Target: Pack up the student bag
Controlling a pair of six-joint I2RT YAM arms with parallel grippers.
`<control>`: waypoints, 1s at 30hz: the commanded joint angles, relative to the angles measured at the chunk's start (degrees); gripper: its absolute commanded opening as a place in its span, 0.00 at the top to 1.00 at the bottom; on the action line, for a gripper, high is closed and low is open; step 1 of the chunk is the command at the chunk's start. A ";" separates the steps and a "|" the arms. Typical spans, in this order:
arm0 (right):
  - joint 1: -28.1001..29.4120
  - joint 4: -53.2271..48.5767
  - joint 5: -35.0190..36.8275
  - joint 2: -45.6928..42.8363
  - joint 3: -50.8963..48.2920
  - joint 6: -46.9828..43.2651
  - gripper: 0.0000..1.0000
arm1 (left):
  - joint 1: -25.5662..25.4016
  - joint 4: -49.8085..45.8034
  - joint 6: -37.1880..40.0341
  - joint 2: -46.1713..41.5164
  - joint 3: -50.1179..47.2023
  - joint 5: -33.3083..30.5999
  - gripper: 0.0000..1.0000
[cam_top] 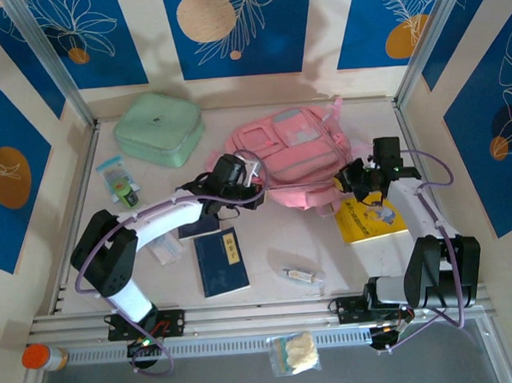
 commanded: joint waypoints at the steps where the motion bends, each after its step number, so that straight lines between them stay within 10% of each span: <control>1: -1.77 -1.19 -3.08 -2.21 1.47 -3.69 1.00 | 3.91 1.39 1.13 0.30 -1.97 -0.27 1.00; 13: -0.68 -4.62 -8.34 -2.26 -0.04 -13.29 1.00 | 14.59 7.54 -1.77 7.07 -0.52 -3.41 1.00; 27: 9.22 5.61 -5.16 5.75 1.03 -5.46 1.00 | 14.36 -2.61 1.09 13.83 14.50 -5.65 1.00; 30: 11.75 8.60 -7.17 5.97 -0.45 -2.43 0.82 | 14.48 -7.22 2.08 12.46 17.19 -5.54 0.64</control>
